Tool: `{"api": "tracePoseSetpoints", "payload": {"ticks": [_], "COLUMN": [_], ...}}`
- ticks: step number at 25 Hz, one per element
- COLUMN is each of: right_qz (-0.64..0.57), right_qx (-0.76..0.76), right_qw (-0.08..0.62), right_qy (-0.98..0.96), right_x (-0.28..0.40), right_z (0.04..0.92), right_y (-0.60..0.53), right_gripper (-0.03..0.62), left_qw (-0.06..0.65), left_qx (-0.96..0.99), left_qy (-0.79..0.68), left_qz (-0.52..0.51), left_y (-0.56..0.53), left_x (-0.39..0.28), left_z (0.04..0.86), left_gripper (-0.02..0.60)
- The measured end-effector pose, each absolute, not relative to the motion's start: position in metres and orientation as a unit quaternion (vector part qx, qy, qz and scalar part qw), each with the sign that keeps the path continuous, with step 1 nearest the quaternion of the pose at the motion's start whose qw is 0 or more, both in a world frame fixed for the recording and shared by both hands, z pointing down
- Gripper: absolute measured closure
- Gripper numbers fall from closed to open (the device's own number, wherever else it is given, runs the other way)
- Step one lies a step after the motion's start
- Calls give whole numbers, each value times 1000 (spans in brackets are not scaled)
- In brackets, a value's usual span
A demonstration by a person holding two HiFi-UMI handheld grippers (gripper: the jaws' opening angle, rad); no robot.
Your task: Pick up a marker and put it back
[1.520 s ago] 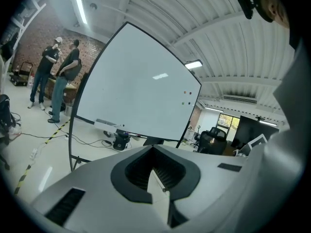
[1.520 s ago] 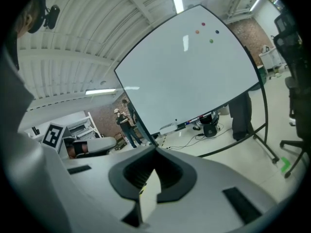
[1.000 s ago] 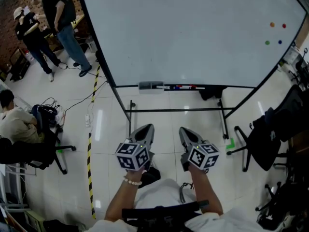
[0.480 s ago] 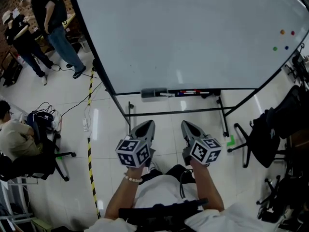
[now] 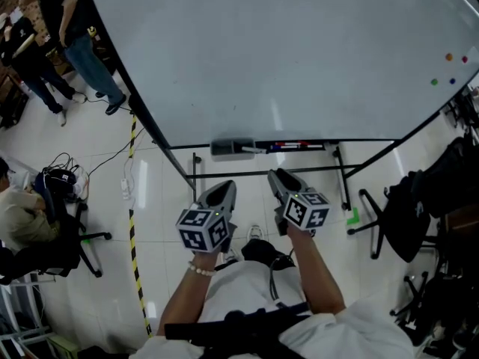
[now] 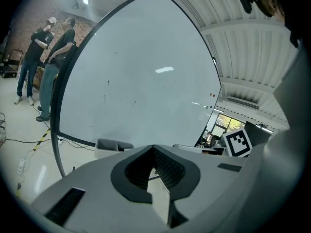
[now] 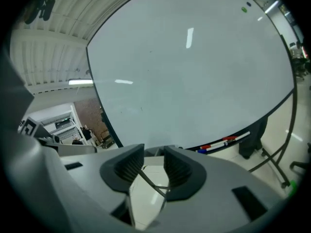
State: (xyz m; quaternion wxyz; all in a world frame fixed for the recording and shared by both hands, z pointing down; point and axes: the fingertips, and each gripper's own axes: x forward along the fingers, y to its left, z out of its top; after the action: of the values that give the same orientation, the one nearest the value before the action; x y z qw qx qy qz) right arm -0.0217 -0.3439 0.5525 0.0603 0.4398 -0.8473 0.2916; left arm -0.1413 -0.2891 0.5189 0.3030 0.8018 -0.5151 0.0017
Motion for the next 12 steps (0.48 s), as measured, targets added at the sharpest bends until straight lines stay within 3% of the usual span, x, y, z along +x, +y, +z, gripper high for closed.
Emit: {"api": "tracePoseSetpoints", "payload": {"ticks": [5,12], "right_qz": [317,349], "right_qx": [437,435], "right_qw": [85,101], "right_qy": [-837,-824], "right_x": [-27,-29], "right_z": [587,626], "right_y": [-386,-424], "right_gripper": [358,358], "left_qw": [323,353], "left_qx": [791,776], "left_qy": [-519,-523], "left_qz": [2,4], "left_y": [-311,-331], "left_x": [-140,-141], "left_z": [531,549], "left_gripper": [592,592]}}
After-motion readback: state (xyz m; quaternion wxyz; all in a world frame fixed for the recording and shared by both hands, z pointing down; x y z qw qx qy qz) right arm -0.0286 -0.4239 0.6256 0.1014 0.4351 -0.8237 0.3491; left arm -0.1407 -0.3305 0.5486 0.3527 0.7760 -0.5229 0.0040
